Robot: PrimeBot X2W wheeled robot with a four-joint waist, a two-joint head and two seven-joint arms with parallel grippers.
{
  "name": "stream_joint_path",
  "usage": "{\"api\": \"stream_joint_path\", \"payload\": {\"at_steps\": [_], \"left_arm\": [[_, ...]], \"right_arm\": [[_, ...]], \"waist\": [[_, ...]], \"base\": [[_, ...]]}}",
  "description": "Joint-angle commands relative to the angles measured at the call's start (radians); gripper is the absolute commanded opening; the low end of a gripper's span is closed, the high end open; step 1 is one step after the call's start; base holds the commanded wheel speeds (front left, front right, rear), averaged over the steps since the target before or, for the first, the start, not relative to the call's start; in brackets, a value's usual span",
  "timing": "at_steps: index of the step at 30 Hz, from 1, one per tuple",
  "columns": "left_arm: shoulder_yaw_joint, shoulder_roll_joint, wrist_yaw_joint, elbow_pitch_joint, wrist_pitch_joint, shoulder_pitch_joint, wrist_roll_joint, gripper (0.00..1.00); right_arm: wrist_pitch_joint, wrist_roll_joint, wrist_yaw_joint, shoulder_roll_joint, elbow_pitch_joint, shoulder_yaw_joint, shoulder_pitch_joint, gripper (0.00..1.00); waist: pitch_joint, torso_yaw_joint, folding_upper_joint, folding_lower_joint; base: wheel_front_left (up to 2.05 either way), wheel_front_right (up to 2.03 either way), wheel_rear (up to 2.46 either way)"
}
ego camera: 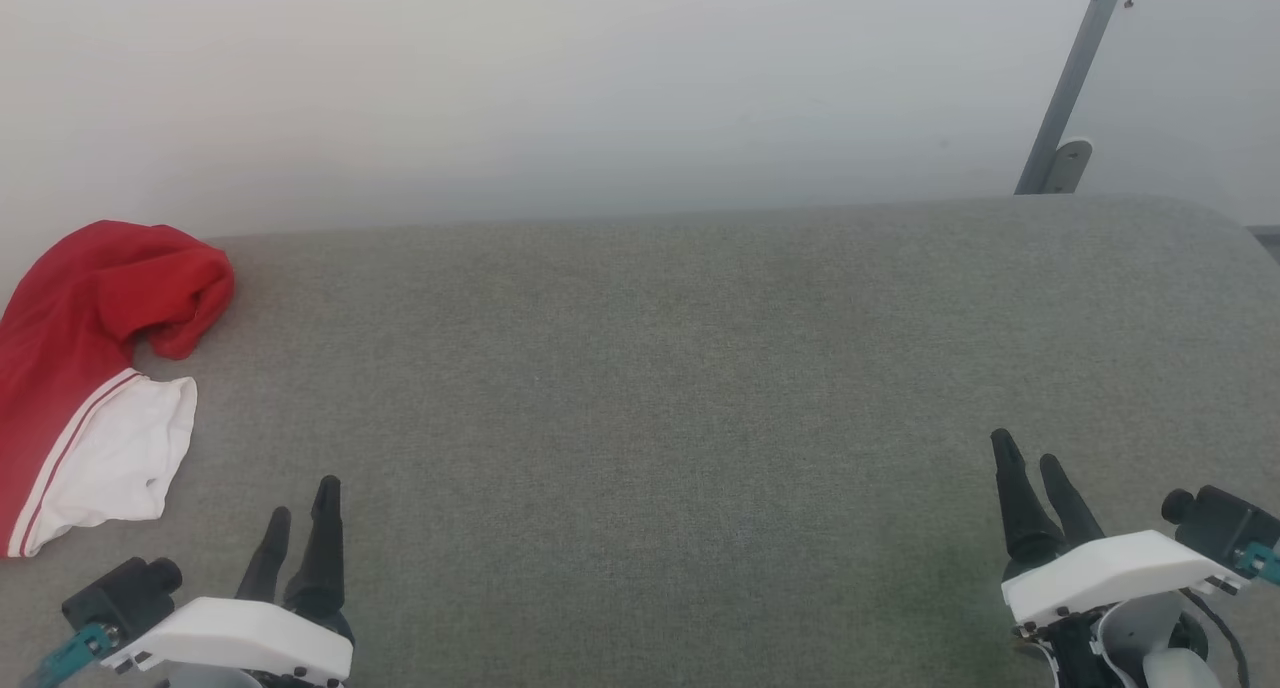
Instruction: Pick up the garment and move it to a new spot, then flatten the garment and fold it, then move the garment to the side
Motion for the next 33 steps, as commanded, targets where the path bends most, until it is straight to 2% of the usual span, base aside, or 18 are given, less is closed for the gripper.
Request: {"api": "stream_joint_path", "payload": {"at_steps": [1, 16, 33], "left_arm": [[0.005, 0.011, -0.006, -0.017, -0.012, 0.000, 0.041, 1.00], [0.031, 0.009, -0.031, -0.039, -0.055, 0.017, 0.205, 1.00], [0.040, 0.011, -0.042, -0.059, -0.094, 0.038, 0.353, 1.00]], "right_arm": [[-0.013, -0.045, 0.000, -0.002, -0.012, 0.001, -0.023, 1.00], [-0.047, -0.231, 0.000, -0.003, -0.021, 0.002, -0.022, 1.00], [-0.074, -0.371, 0.000, -0.003, -0.021, 0.003, -0.025, 1.00]], "waist": [[-0.001, 0.000, 0.0000, 0.0000], [-0.009, -0.003, 0.0000, 0.0000], [-0.022, -0.011, 0.0000, 0.0000]], "base": [[0.00, 0.00, 0.00], [0.00, 0.00, 0.00], [0.00, 0.00, 0.00]]}}
